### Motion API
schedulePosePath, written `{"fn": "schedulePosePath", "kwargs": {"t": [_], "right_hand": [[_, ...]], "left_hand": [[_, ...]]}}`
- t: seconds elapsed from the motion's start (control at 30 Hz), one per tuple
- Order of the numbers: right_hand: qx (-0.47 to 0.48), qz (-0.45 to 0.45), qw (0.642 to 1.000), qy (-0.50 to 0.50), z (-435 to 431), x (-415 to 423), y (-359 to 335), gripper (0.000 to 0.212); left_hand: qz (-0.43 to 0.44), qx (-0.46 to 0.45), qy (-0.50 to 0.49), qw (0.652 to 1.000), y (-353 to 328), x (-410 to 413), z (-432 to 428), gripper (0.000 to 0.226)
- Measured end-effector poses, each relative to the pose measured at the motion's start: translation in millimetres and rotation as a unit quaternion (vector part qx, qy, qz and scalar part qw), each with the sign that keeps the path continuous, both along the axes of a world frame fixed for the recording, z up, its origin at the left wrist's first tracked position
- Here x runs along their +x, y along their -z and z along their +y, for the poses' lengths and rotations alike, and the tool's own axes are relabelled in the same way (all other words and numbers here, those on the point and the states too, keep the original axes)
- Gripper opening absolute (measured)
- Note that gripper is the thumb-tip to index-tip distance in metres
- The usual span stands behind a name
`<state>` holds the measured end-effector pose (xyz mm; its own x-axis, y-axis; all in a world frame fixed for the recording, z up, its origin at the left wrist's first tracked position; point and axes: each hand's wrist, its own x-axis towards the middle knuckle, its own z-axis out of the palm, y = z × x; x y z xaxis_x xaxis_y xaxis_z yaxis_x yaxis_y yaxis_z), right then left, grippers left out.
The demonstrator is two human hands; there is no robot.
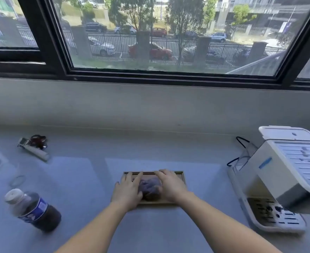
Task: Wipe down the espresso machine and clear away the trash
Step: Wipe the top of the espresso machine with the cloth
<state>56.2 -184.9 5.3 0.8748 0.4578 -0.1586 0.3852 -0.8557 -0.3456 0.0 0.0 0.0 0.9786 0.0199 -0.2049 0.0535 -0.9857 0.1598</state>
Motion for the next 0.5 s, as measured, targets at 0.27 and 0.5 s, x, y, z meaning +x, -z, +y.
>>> {"fn": "schedulePosePath", "kwargs": {"t": [0.27,0.5], "right_hand": [[-0.033,0.067,0.996,-0.048,4.9,12.3,33.9,0.066],[-0.053,0.043,0.994,-0.087,18.8,11.7,44.4,0.061]], "left_hand": [[0.038,-0.009,0.014,0.999,28.3,16.3,3.2,0.062],[0.015,-0.018,0.012,1.000,39.3,26.0,5.1,0.060]]}}
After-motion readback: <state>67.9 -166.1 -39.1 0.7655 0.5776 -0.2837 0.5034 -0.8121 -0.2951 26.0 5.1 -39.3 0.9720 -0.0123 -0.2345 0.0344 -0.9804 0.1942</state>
